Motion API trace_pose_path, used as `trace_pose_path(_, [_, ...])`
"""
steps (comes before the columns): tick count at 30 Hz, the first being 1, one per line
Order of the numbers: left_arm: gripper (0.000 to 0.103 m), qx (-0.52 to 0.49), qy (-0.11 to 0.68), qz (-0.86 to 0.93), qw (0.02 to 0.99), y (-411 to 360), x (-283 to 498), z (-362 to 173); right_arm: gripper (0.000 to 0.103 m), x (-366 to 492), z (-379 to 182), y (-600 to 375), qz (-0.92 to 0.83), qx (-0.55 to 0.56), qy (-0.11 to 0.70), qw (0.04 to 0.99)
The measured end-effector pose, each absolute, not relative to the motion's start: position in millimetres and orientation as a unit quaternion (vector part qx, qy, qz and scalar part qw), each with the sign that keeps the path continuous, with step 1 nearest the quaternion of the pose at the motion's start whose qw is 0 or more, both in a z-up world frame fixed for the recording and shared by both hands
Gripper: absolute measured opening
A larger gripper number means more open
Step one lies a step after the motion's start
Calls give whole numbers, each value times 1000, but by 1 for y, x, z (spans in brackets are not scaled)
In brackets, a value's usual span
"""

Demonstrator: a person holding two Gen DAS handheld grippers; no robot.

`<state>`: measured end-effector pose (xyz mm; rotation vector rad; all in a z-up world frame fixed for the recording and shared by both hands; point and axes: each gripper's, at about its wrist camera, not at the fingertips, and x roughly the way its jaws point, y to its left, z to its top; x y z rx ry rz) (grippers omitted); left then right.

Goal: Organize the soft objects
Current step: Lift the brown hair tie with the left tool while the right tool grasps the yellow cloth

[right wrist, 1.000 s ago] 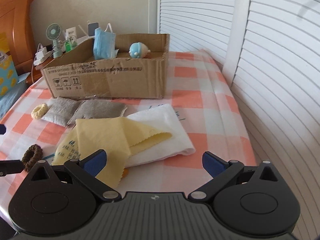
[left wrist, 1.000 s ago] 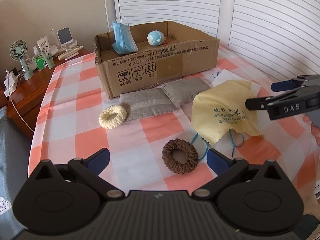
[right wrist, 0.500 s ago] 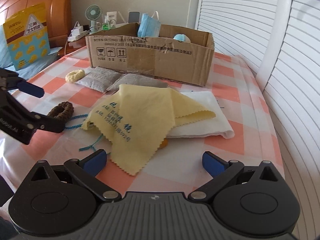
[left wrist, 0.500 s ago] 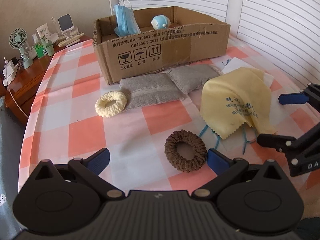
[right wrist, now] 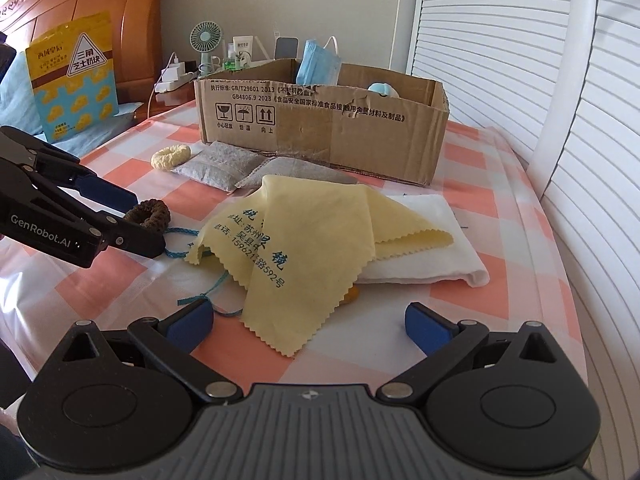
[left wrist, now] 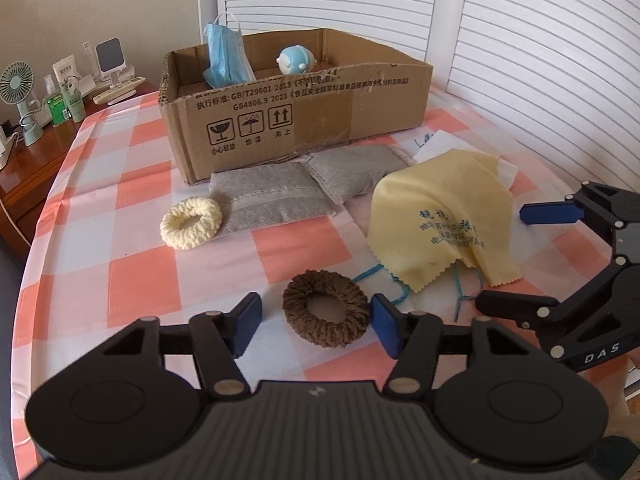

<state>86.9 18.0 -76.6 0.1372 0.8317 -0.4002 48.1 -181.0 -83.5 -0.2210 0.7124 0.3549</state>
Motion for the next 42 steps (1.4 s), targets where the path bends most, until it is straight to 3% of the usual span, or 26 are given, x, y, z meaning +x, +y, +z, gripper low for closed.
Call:
trace_pose_path(2, [43, 68, 397, -199, 893, 16, 86, -76, 103, 48, -84, -181, 172, -107, 346, 916])
trace_pose_path(5, [41, 66, 398, -197, 893, 16, 86, -75, 103, 48, -84, -181, 172, -108, 347, 916])
trace_pose_path(22, [41, 42, 398, -149, 904, 55, 84, -76, 103, 85, -47, -180, 173, -90, 318, 928])
trace_pose_path(33, [41, 31, 394, -159, 905, 57, 86, -77, 103, 121, -54, -193, 220, -7, 385, 896])
trace_pose_path(42, [41, 33, 395, -160, 904, 57, 86, -77, 101, 84, -51, -145, 251, -100, 351, 897])
